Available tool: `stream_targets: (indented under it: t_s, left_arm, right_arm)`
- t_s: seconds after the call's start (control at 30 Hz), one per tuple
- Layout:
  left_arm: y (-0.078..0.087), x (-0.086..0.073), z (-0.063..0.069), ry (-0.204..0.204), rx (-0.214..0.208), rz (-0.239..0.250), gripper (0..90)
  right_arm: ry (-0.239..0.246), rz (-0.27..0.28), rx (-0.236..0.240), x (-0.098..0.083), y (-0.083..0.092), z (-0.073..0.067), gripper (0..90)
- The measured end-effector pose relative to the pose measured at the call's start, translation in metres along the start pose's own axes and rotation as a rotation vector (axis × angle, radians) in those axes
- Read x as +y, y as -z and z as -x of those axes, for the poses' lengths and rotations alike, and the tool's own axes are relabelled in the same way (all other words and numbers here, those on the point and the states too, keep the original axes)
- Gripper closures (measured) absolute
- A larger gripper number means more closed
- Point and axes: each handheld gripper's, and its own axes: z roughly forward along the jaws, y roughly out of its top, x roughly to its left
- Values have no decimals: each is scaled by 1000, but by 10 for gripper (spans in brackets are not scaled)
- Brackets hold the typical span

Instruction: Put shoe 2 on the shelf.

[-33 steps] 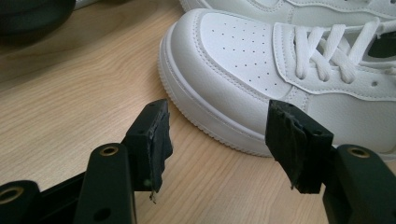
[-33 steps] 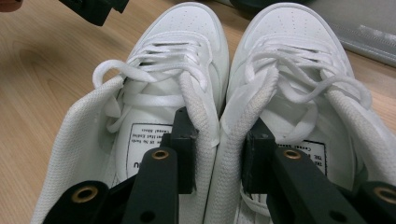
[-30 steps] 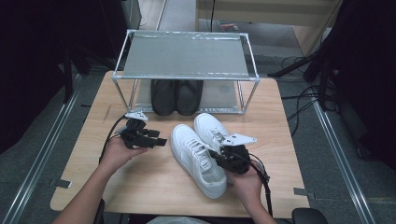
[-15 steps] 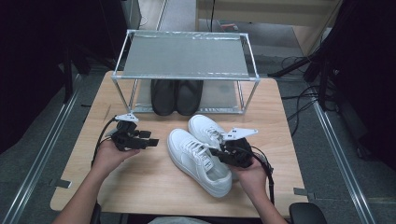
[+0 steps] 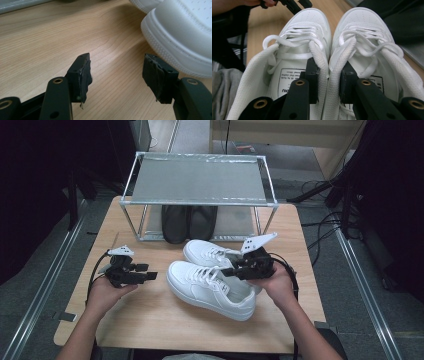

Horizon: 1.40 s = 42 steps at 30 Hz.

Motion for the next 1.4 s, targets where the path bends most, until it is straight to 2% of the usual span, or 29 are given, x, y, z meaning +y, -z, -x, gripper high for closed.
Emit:
stream_targets:
  t_s: [0.1, 0.23, 0.37, 0.47, 0.63, 0.87, 0.97, 1.07, 1.2, 1.4]
  left_arm:
    - [3, -3, 0, 4, 4, -2, 404]
    - [9, -6, 2, 4, 1, 21, 405]
    - [12, -9, 0, 11, 12, 22, 405]
    - [14, -10, -3, 17, 17, 22, 406]
    - [12, -10, -2, 16, 15, 21, 407]
    - [12, -10, -2, 14, 18, 18, 406]
    - [12, -10, -3, 13, 13, 9, 406]
    - [11, -10, -3, 17, 14, 12, 406]
    - [10, -10, -3, 17, 11, 9, 406]
    - [8, -9, -2, 12, 2, 8, 406]
  right_arm:
    - [21, -1, 19, 11, 5, 7, 750]
    - [66, -10, 16, 31, 11, 9, 750]
    - [90, 11, 68, 49, 17, 16, 749]
    - [110, 30, 81, 66, 23, 19, 749]
    - [147, 48, 83, 90, 29, 18, 749]
    - [169, 53, 79, 124, 39, 17, 747]
    - [191, 47, 65, 139, 45, 16, 747]
    - [176, 62, 57, 153, 54, 17, 747]
    - [148, 108, 39, 167, 63, 21, 748]
    - [116, 111, -54, 193, 65, 28, 747]
